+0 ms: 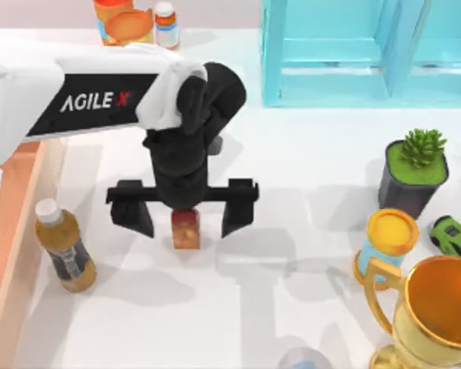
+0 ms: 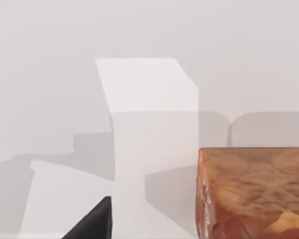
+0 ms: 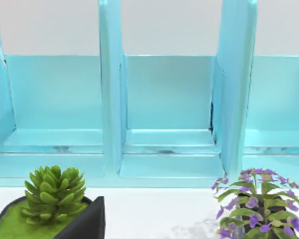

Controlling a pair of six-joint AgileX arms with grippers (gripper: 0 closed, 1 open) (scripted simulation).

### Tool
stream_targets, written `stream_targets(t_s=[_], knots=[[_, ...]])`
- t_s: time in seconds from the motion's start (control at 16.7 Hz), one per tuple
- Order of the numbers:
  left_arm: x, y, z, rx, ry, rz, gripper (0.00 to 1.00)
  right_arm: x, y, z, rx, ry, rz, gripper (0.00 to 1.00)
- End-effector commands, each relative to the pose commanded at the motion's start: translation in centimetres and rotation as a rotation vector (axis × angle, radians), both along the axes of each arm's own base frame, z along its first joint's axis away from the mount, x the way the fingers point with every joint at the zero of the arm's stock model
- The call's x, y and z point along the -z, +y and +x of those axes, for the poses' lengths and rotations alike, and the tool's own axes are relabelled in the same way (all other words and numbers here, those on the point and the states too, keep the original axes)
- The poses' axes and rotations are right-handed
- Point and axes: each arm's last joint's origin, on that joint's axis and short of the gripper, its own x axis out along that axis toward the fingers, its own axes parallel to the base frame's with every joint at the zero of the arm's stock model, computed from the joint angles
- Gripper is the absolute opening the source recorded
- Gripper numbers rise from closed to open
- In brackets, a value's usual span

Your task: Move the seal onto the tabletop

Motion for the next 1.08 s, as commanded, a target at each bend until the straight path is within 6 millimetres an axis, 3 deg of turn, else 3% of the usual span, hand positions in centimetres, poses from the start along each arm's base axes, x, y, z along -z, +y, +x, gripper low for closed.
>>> stream_targets(t_s=[0.3,0.9,1.08], knots=[[-2.2,-0.5,0.5,0.0,0.01,-0.002,1.0,0.0,0.0,0.0,0.0,0.0,0.0,1.0],[-13.7,-0.2,0.2,0.001,0.015,0.006,1.0,0.0,0.0,0.0,0.0,0.0,0.0,1.0],[-15.0,0.0,0.0,0.0,0.0,0.0,1.0,0.0,0.0,0.0,0.0,0.0,0.0,1.0]])
